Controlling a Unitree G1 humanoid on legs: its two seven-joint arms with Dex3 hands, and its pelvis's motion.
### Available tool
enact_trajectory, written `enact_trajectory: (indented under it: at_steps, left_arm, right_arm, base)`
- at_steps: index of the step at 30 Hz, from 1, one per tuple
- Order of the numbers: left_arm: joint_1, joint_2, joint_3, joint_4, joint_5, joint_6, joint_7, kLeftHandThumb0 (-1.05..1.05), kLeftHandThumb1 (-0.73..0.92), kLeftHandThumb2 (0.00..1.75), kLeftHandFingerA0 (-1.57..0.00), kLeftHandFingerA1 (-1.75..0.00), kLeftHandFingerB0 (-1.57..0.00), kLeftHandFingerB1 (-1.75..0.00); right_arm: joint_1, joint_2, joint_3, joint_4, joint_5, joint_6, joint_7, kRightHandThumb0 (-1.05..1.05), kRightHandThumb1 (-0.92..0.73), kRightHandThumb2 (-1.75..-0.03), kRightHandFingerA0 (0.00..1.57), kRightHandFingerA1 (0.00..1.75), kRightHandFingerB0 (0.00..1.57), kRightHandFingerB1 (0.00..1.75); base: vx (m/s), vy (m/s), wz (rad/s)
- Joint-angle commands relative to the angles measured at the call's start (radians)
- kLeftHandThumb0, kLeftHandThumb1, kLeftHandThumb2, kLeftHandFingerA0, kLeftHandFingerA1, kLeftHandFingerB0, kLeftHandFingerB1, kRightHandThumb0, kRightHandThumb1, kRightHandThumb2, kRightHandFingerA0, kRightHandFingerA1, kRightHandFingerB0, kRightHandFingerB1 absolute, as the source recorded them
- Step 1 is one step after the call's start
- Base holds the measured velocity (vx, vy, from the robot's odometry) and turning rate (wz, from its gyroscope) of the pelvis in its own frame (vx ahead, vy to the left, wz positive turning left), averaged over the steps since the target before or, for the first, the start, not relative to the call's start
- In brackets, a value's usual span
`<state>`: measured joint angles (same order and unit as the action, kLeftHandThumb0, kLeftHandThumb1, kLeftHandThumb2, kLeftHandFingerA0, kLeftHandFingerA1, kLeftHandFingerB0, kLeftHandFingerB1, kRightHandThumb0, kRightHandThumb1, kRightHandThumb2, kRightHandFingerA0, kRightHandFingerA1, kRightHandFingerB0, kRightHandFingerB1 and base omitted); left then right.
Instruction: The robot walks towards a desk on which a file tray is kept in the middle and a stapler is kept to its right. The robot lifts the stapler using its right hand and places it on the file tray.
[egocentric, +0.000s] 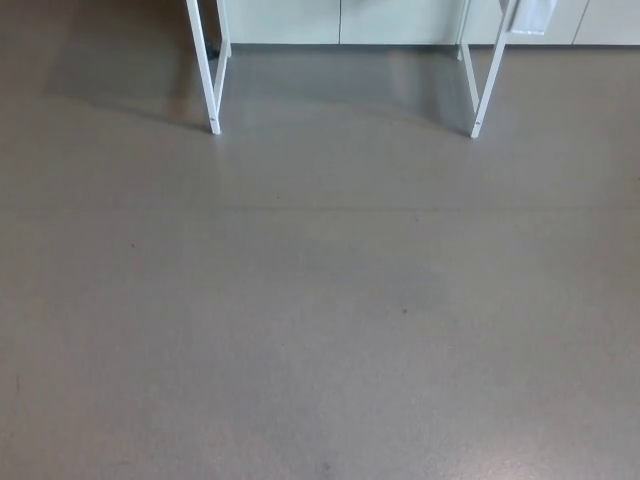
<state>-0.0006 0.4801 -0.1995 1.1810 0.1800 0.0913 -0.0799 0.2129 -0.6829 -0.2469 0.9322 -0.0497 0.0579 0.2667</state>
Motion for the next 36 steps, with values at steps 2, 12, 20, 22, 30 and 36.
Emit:
enact_trajectory:
  at_steps: [2,12,20,22,30,36]
  left_arm:
    - [-0.016,0.028,-0.006,0.025,0.038,-0.024,-0.018,-0.35,0.31,1.04,-0.57,-0.79,-0.51,-0.74]
    - [-0.005,0.031,0.002,0.031,0.042,-0.03,-0.019,-0.35,0.31,1.04,-0.57,-0.79,-0.51,-0.74]
    - [0.006,0.03,0.004,0.032,0.051,-0.033,-0.019,-0.35,0.31,1.04,-0.57,-0.79,-0.51,-0.74]
    - [0.003,0.026,0.003,0.032,0.055,-0.031,-0.019,-0.35,0.31,1.04,-0.57,-0.79,-0.51,-0.74]
    - [-0.004,0.024,0.004,0.033,0.061,-0.03,-0.021,-0.35,0.31,1.04,-0.57,-0.79,-0.51,-0.74]
    - [0.005,0.024,0.007,0.035,0.063,-0.032,-0.02,-0.35,0.31,1.04,-0.57,-0.79,-0.51,-0.74]
  right_arm:
    - [-0.013,-0.017,-0.007,-0.002,0.038,-0.01,0.074,-0.27,-0.55,-0.56,0.54,0.62,0.37,0.47]
    - [-0.015,-0.014,0.0,-0.001,0.034,-0.009,0.079,-0.27,-0.55,-0.56,0.54,0.62,0.37,0.47]
    - [0.002,-0.013,-0.003,0.003,0.034,-0.015,0.081,-0.27,-0.55,-0.56,0.54,0.62,0.37,0.47]
    - [0.005,-0.016,-0.006,0.005,0.036,-0.016,0.082,-0.27,-0.55,-0.56,0.54,0.62,0.37,0.47]
    - [0.008,-0.016,-0.01,0.005,0.038,-0.017,0.082,-0.27,-0.55,-0.56,0.54,0.62,0.37,0.47]
    - [0.01,-0.015,-0.006,0.007,0.036,-0.019,0.082,-0.27,-0.55,-0.56,0.54,0.62,0.37,0.47]
  base:
    - [0.0,0.0,0.0]
    - [0.0,0.0,0.0]
    - [0.0,0.0,0.0]
    - [0.0,0.0,0.0]
    - [0.03,-0.002,0.0]
    - [0.06,-0.028,0.03]
